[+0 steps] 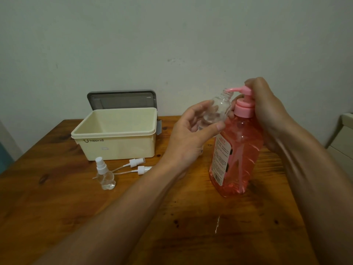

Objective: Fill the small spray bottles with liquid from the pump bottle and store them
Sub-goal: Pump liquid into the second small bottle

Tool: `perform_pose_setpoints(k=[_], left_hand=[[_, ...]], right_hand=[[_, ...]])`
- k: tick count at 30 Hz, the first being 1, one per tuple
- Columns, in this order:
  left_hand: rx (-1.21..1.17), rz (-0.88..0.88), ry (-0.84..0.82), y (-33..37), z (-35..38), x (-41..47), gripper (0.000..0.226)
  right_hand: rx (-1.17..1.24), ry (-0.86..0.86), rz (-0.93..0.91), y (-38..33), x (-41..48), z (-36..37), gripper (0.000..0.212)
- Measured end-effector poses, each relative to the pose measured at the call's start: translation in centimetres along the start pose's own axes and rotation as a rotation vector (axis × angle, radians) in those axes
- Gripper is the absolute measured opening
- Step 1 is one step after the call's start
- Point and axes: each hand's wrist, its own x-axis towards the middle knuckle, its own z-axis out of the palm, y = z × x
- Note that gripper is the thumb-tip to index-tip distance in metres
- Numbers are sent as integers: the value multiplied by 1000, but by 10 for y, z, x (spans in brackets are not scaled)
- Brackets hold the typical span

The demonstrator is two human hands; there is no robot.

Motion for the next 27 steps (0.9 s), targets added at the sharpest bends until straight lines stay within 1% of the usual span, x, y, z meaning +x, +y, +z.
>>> perform_pose_setpoints(k=[3, 6, 11, 15, 16, 19, 23, 27], left_hand=[[-26, 9, 2, 3, 1, 2, 49], [-33, 13, -5, 4, 3, 2, 49], [-16, -3, 2, -2, 4, 1, 48], [-23, -10, 6, -4, 1, 1, 48], [-19, -9, 3, -3, 1, 1, 48], [-24, 0, 3, -1, 3, 2, 50], [-26, 3, 4, 0, 3, 3, 51], [-27, -5, 5, -3, 4, 2, 52]], right_hand=[[31, 28, 2, -1, -2, 2, 56], [51, 25, -21, -3, -3, 3, 48], [18, -6, -19, -2, 0, -1, 56], [35, 10, -18, -1, 0, -2, 49], [33, 4, -20, -1, 0, -1, 49], [36, 15, -24, -2, -3, 2, 61], [54, -5, -27, -4, -5, 4, 58], [35, -25, -40, -3, -2, 1, 62]])
